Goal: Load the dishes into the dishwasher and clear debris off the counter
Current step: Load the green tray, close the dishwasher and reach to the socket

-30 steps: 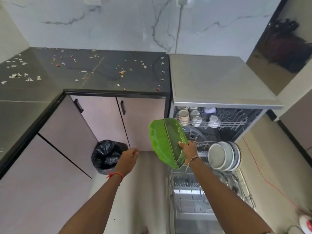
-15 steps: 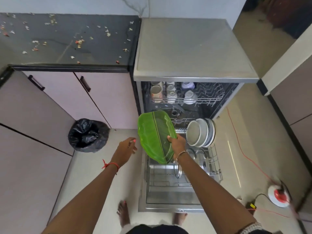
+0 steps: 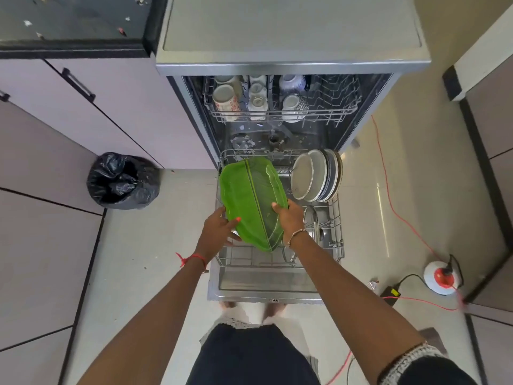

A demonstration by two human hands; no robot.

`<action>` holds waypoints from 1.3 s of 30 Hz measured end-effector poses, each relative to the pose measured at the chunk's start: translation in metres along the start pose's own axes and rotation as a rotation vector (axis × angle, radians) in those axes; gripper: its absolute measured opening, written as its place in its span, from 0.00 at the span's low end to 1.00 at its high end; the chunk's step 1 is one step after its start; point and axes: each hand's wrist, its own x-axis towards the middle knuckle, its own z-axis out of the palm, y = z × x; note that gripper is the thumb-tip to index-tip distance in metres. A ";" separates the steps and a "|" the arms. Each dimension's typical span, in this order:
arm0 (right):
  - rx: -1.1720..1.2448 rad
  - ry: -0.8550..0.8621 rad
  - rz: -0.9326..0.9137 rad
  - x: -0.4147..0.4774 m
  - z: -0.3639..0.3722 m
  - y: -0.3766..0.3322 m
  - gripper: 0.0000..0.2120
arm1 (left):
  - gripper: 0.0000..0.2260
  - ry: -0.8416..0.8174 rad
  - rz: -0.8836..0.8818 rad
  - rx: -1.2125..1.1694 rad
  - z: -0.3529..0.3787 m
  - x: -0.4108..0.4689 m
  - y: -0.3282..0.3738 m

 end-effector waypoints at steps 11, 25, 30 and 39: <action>-0.444 -0.186 -0.030 0.079 -0.002 0.074 0.19 | 0.15 0.177 -0.128 -0.067 0.006 0.093 -0.043; -1.158 -0.474 -0.049 0.130 -0.005 0.238 0.13 | 0.16 0.299 0.046 0.362 0.020 0.214 -0.125; -1.269 -0.471 -0.077 0.147 -0.001 0.259 0.14 | 0.18 0.259 0.081 0.432 0.026 0.253 -0.128; -1.258 -0.477 -0.081 0.158 0.004 0.283 0.14 | 0.15 0.299 0.166 0.561 0.058 0.309 -0.105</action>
